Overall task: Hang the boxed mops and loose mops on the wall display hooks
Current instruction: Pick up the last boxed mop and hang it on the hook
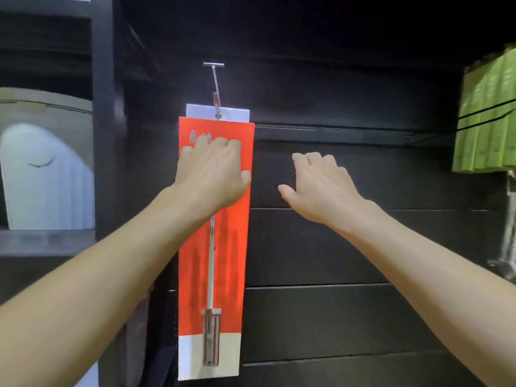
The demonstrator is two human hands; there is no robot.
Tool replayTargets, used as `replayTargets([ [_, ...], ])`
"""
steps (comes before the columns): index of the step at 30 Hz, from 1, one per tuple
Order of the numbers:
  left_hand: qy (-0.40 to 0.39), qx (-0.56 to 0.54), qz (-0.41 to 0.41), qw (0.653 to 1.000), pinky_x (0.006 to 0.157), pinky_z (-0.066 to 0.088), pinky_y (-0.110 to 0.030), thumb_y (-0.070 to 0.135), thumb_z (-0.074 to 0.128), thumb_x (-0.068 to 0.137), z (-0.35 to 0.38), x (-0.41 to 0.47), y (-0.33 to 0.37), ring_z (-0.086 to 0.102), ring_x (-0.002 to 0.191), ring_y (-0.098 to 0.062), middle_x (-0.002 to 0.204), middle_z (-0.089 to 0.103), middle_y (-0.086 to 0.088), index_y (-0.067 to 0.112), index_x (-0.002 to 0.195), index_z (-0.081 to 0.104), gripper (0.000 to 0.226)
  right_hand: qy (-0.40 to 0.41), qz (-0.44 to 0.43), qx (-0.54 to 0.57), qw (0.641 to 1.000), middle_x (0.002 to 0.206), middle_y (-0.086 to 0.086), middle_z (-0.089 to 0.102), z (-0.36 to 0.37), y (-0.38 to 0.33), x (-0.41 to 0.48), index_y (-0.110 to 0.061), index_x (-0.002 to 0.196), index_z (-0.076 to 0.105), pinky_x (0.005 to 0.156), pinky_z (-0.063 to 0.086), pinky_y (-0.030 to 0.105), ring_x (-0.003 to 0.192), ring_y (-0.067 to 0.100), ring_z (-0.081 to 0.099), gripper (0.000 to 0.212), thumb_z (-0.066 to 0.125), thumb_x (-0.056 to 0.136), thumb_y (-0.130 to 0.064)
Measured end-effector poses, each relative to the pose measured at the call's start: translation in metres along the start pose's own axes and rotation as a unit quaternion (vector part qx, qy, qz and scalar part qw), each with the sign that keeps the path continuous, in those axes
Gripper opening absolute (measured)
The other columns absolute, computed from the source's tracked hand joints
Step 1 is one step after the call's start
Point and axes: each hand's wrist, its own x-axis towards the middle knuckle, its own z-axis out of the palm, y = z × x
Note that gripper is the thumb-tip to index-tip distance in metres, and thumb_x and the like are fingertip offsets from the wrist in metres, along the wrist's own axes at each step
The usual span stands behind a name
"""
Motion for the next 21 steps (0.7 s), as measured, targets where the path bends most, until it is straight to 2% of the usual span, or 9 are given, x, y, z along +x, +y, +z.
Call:
replayTargets([
  [5, -0.031, 0.006, 0.047, 0.998, 0.101, 0.041, -0.046, 0.049, 0.05, 0.1, 0.0, -0.035, 0.077, 0.047, 0.132, -0.035, 0.144, 0.056, -0.006, 0.016, 0.14, 0.05, 0.051, 0.003, 0.016, -0.047, 0.999, 0.135, 0.011, 0.054, -0.013, 0.065, -0.06, -0.013, 0.134, 0.046, 0.089, 0.045, 0.045, 0.118, 0.034, 0.051, 0.052, 0.05, 0.101, -0.053],
  [9, -0.035, -0.01, 0.094, 0.995, 0.101, 0.042, -0.046, 0.052, 0.048, 0.1, -0.008, -0.064, 0.161, 0.048, 0.133, -0.034, 0.145, 0.055, -0.004, 0.018, 0.139, 0.051, 0.052, -0.011, 0.038, -0.077, 0.996, 0.143, 0.01, 0.052, -0.033, 0.127, -0.12, -0.016, 0.143, 0.043, 0.098, 0.048, 0.047, 0.125, 0.033, 0.052, 0.061, 0.051, 0.099, -0.057],
  [14, -0.035, -0.051, 0.165, 0.984, 0.108, 0.041, -0.048, 0.054, 0.045, 0.102, -0.023, -0.107, 0.272, 0.045, 0.139, -0.032, 0.153, 0.049, -0.004, 0.019, 0.146, 0.046, 0.057, -0.053, 0.083, -0.114, 0.989, 0.156, 0.012, 0.043, -0.067, 0.207, -0.21, -0.015, 0.154, 0.033, 0.108, 0.045, 0.048, 0.138, 0.034, 0.046, 0.071, 0.051, 0.1, -0.058],
  [21, -0.053, -0.158, 0.267, 0.949, 0.118, 0.035, -0.05, 0.057, 0.045, 0.102, -0.05, -0.159, 0.423, 0.036, 0.15, -0.032, 0.165, 0.037, -0.004, 0.022, 0.155, 0.037, 0.063, -0.104, 0.181, -0.198, 0.958, 0.162, 0.014, 0.033, -0.123, 0.309, -0.326, -0.015, 0.157, 0.026, 0.116, 0.038, 0.051, 0.146, 0.037, 0.036, 0.074, 0.049, 0.101, -0.058],
])
